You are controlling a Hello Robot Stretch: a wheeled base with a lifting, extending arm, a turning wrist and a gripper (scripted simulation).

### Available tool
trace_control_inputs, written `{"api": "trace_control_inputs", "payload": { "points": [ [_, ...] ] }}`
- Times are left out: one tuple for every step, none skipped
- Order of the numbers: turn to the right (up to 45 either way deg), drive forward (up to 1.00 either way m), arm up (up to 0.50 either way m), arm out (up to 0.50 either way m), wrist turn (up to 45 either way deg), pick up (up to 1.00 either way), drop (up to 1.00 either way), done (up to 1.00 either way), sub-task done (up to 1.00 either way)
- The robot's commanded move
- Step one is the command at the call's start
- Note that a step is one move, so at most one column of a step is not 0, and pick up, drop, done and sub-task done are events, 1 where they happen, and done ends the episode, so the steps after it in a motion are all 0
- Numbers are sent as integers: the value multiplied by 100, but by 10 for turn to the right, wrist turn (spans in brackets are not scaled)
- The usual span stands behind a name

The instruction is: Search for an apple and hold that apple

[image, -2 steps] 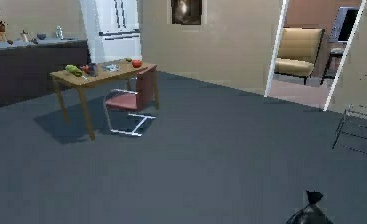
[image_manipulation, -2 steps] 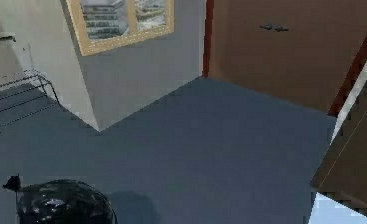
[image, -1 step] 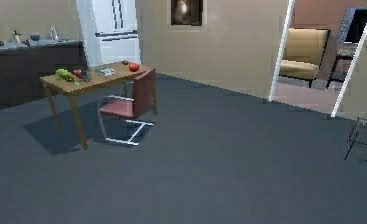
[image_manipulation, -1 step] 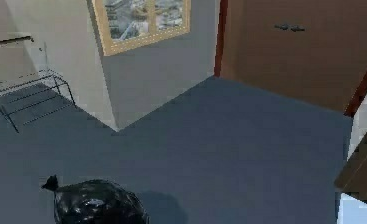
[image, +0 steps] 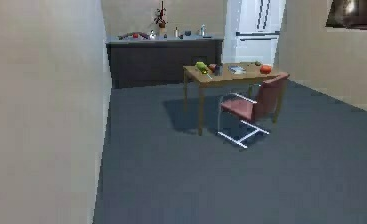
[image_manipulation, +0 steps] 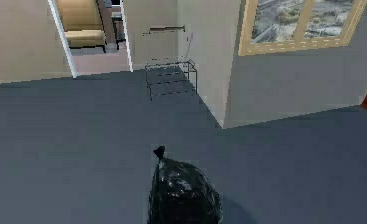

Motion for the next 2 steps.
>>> {"api": "trace_control_inputs", "payload": {
  "points": [
    [0,100,0,0,0,0,0,0,0],
    [-30,0,0,0,0,0,0,0,0]
  ]
}}
